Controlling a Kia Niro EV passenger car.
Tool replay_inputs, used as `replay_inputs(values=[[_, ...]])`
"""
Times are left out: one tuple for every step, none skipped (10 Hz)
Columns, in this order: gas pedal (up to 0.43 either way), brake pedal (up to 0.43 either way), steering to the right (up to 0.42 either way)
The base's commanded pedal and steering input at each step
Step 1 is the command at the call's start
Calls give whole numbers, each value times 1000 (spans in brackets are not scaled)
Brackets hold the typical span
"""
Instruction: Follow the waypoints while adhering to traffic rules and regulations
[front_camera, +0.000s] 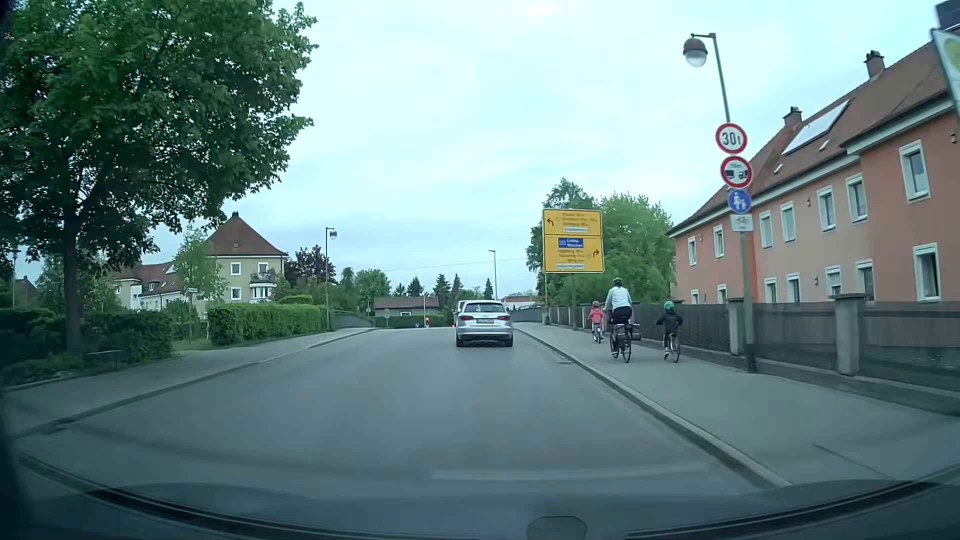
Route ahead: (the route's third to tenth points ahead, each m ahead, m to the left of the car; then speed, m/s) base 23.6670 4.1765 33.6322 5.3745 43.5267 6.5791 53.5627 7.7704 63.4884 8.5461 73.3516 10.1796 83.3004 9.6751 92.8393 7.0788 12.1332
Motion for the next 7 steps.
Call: replay_inputs(values=[[110,0,-37],[87,0,-31],[87,0,-27],[39,0,-24],[0,0,-20],[0,0,-19],[0,0,-17]])
